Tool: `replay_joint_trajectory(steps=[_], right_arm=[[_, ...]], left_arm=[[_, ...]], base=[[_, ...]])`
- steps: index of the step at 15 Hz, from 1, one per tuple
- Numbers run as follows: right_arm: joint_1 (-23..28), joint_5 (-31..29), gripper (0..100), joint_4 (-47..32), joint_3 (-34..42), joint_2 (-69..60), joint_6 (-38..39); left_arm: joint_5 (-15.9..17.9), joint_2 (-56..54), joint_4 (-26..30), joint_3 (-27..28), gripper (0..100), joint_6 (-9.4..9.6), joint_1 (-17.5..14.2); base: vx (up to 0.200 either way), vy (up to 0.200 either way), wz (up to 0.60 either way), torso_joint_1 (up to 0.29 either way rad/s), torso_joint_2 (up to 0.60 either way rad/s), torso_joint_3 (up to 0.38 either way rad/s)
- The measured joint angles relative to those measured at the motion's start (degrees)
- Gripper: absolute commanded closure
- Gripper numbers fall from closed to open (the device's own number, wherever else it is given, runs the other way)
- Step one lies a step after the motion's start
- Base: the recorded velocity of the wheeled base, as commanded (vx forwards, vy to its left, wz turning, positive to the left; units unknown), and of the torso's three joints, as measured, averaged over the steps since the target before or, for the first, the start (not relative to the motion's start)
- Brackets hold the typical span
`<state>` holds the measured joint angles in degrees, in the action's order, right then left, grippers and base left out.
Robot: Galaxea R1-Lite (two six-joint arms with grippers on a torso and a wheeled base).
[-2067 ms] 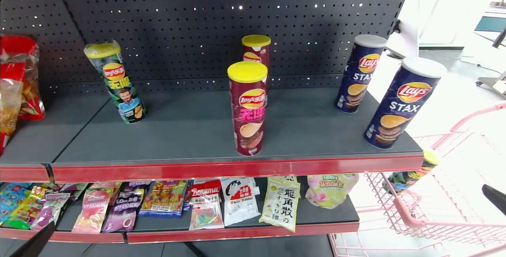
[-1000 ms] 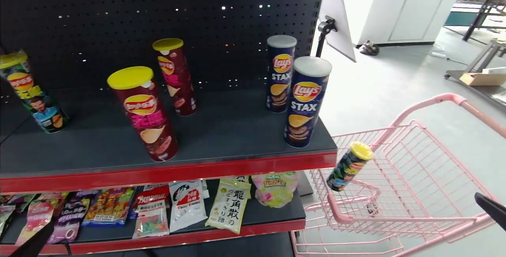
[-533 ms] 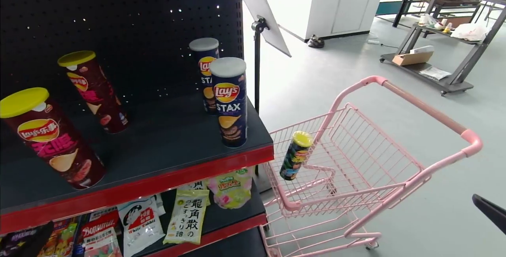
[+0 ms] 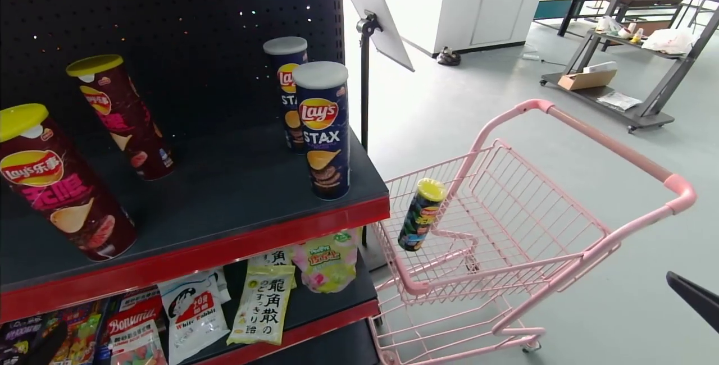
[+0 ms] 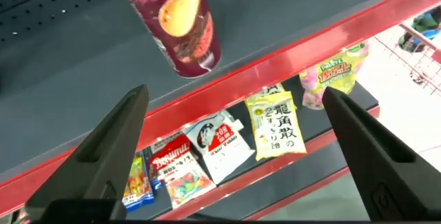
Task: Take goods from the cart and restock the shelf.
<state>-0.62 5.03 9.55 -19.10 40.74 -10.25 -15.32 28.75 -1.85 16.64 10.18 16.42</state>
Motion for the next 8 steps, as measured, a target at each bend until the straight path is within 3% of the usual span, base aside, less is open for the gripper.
replay_joint_trajectory(steps=[4,8], right_arm=[[0.02,0.07,0,-0.09,0.22,0.77,0.07],[0.02,0.24,0,-0.02,1.11,1.34,0.1]], left_arm=[[0.05,-1.68,0.07,-0.2,0,0.84,0.02],[0.0,-3.32,0.82,-0.2,0,1.94,0.02]], base=[[0.0,0.0,0.0,-0.139,0.39,0.241],[0.0,0.0,0.0,-0.178,0.52,0.339]])
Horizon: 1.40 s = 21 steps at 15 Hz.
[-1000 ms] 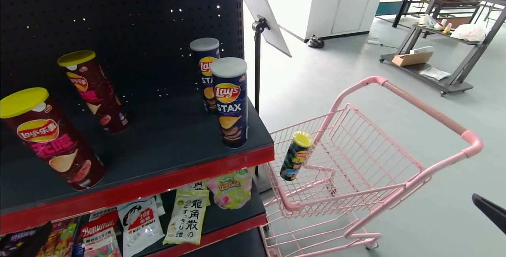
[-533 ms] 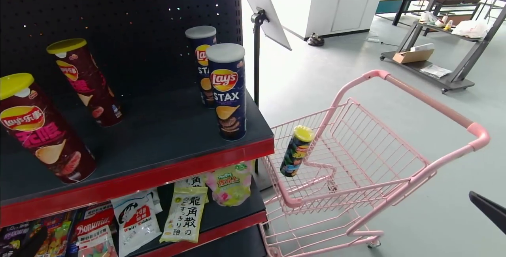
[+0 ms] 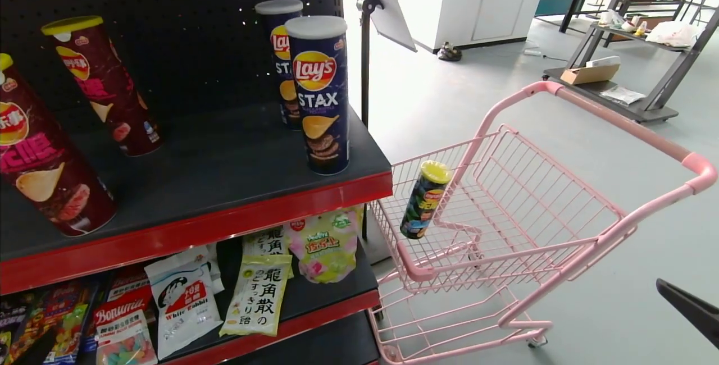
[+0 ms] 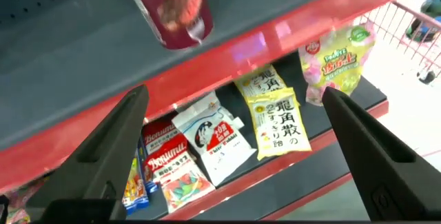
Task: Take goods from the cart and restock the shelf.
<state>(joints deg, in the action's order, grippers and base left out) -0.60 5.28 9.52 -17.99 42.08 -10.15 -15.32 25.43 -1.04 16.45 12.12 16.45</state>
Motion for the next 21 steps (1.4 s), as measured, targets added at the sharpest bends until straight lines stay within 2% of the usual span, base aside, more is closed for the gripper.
replay_joint_trajectory(steps=[4,8,13,15,17,21], right_arm=[[-0.06,0.07,0,-0.02,0.16,0.22,0.04],[0.16,-0.04,0,0.0,0.16,1.51,0.34],[0.44,0.11,0,2.4,-5.35,10.31,1.29],[-0.63,0.24,0,7.09,-9.31,17.64,3.05],[-3.28,0.71,0,15.98,-12.74,26.58,5.29],[-8.52,5.74,0,30.35,-18.71,45.02,7.18]], left_arm=[[-0.11,-2.67,2.86,0.0,0,1.01,-0.02],[-0.24,-4.1,2.97,0.3,0,1.65,0.0],[-0.6,-4.32,2.93,0.63,0,2.44,-0.09],[-0.29,-4.1,2.93,0.65,0,2.46,-0.09],[0.0,-3.9,2.86,0.72,0,2.44,-0.05],[-0.06,-3.27,2.95,0.91,0,2.38,-0.05]], base=[[0.0,0.0,0.0,-0.166,0.53,0.377],[0.0,0.0,0.0,-0.117,0.47,0.359],[0.0,0.0,0.0,-0.02,0.09,0.067],[0.0,0.0,0.0,0.0,0.0,0.0],[0.0,0.0,0.0,0.0,0.0,0.0],[0.0,0.0,0.0,0.0,0.0,0.0]])
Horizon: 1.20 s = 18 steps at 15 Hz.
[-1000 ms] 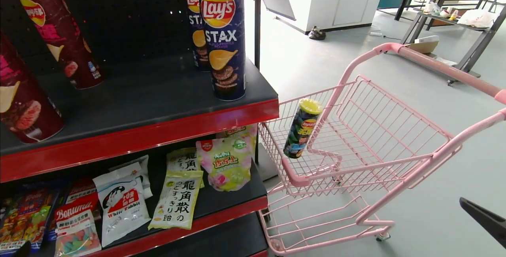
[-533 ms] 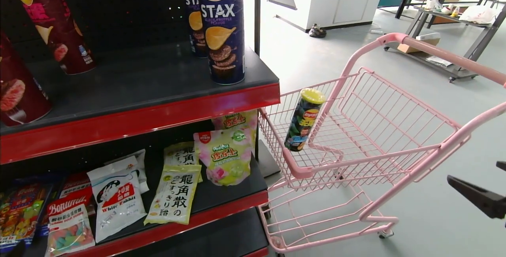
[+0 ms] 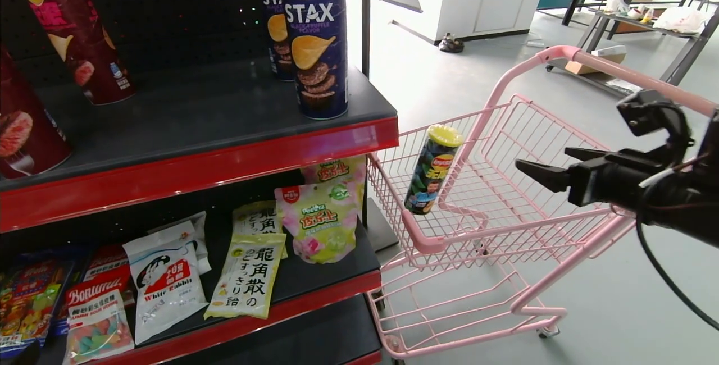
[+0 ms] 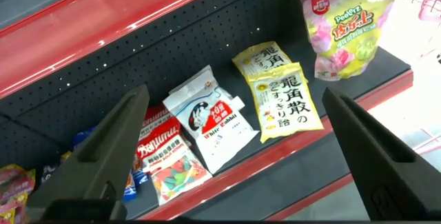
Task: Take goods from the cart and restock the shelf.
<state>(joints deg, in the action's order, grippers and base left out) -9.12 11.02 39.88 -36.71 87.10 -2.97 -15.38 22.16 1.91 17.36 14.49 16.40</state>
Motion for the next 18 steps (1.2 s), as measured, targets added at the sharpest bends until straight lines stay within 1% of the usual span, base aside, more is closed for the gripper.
replay_joint_trajectory(steps=[2,4,8,14,18], right_arm=[[-1.6,3.78,0,2.44,-3.73,7.35,0.33],[-2.73,4.83,0,3.17,-7.62,12.95,0.49],[-3.69,5.36,0,3.29,-14.97,21.31,0.71],[-3.85,5.51,0,3.25,-21.87,29.99,0.84],[-3.78,5.07,0,3.25,-27.32,34.29,3.71]], left_arm=[[-0.11,0.79,0.0,0.55,0,0.01,-0.04],[-0.23,1.65,-0.04,1.13,0,0.0,-0.04],[-0.43,2.65,0.0,1.35,0,0.0,-0.04],[-0.51,3.55,0.0,1.44,0,0.01,-0.04],[-0.49,4.62,0.0,1.68,0,0.0,-0.04]], base=[[0.0,0.0,0.0,0.0,0.0,0.0],[0.0,0.0,0.0,0.0,0.0,0.0],[0.0,0.0,0.0,0.0,0.0,0.0],[0.0,0.0,0.0,0.0,0.0,0.0],[0.0,0.0,0.0,0.0,0.0,0.0]])
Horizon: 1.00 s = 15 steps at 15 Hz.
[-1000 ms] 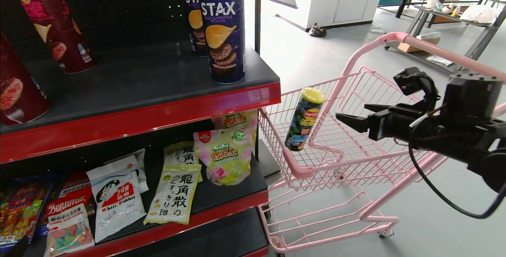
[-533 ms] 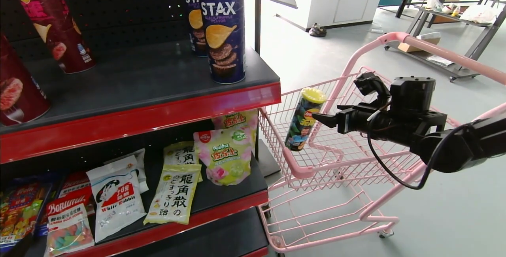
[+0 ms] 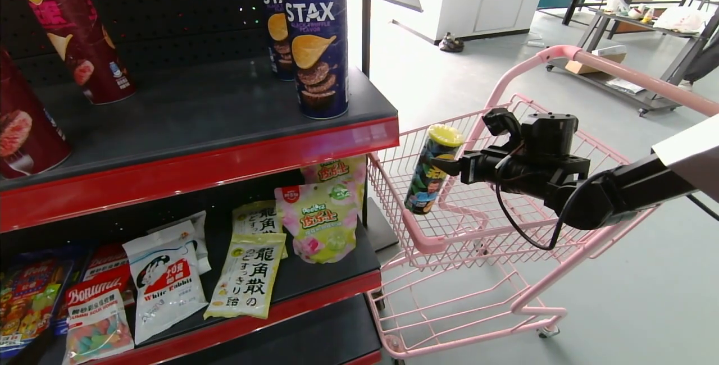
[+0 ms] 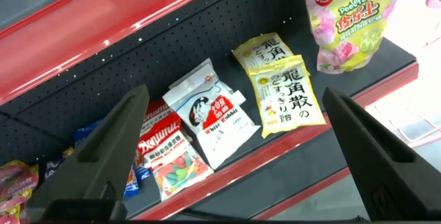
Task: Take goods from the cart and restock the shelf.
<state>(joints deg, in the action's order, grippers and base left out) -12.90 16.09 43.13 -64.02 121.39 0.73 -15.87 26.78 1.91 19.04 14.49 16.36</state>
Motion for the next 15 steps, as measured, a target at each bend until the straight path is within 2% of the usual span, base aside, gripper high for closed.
replay_joint_trajectory(steps=[8,9,15], right_arm=[[-0.05,-0.15,0,0.0,-8.69,7.41,0.68],[-0.07,-0.2,100,0.0,-9.18,8.07,0.88],[-2.51,-1.6,100,0.04,-11.25,9.53,2.05]], left_arm=[[-0.29,0.45,0.05,-0.06,0,0.0,0.0],[-0.29,0.45,0.09,-0.05,0,0.0,0.0],[-0.22,0.78,0.13,-0.24,0,0.0,-0.11]], base=[[0.0,0.0,0.0,0.0,0.0,0.0],[0.0,0.0,0.0,0.0,0.0,0.0],[0.0,0.0,0.0,0.0,0.0,0.0]])
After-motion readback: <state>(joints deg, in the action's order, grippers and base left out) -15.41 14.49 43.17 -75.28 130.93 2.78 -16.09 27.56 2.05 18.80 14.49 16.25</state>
